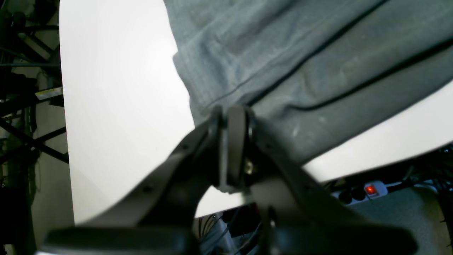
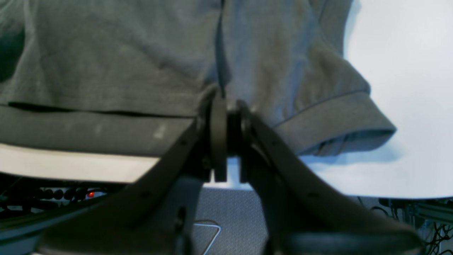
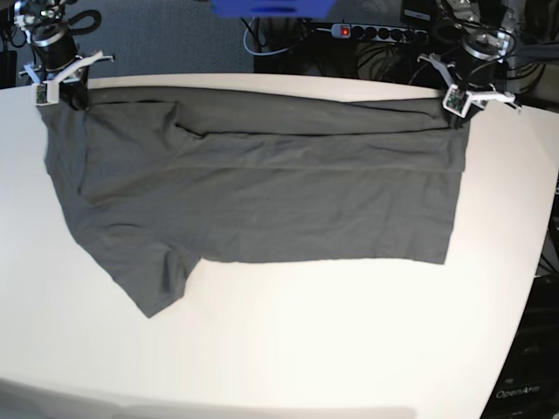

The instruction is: Fold the T-shirt properly

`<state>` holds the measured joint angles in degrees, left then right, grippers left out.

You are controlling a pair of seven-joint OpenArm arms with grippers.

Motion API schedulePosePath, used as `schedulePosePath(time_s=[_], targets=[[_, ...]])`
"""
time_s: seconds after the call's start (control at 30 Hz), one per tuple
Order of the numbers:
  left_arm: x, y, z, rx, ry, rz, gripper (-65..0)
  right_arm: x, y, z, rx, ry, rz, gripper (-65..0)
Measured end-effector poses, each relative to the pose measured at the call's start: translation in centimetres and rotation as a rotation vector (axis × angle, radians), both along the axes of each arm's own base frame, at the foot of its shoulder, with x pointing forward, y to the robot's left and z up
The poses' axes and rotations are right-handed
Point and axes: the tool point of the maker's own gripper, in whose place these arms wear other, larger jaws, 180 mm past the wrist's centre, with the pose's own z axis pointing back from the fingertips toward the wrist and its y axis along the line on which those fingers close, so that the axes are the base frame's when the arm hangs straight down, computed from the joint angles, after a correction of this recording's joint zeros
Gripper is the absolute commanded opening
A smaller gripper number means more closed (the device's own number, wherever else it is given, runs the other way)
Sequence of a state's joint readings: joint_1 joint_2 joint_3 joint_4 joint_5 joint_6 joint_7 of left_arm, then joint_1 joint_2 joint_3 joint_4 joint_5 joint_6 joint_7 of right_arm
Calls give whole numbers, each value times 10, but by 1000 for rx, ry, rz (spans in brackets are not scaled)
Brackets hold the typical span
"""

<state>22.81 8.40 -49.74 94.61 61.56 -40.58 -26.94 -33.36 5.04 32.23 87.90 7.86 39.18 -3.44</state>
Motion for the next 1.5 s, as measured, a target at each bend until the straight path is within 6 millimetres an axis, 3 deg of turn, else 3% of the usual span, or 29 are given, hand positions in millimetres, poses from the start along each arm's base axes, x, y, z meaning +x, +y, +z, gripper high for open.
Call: schedulePosePath(time_s=[0.13,0.33,0.83,1.03,1.13,1.23,1.5], targets=[[14,0,2,-9,-31,1,-622,0,0,0,0,0,0,-609],[10,-1,-17,-12,30,0,-622,0,0,0,-1,1,0,-609],[61,3,12,-71,-130,62,-622,-1,0,0,0,3,0,-611],[43,5,11,-43,-96,56,-622,-1,0,0,0,3,0,-611],[33,9,22,4,-96,45,-622,-2,0,0,0,4,0,-611],[28,-1,34,1,-144,-13,-622,-1,0,0,0,3,0,-611],[2,-7,1,37,3,-67,-622,-2,0,-1,0,6,0,-611]])
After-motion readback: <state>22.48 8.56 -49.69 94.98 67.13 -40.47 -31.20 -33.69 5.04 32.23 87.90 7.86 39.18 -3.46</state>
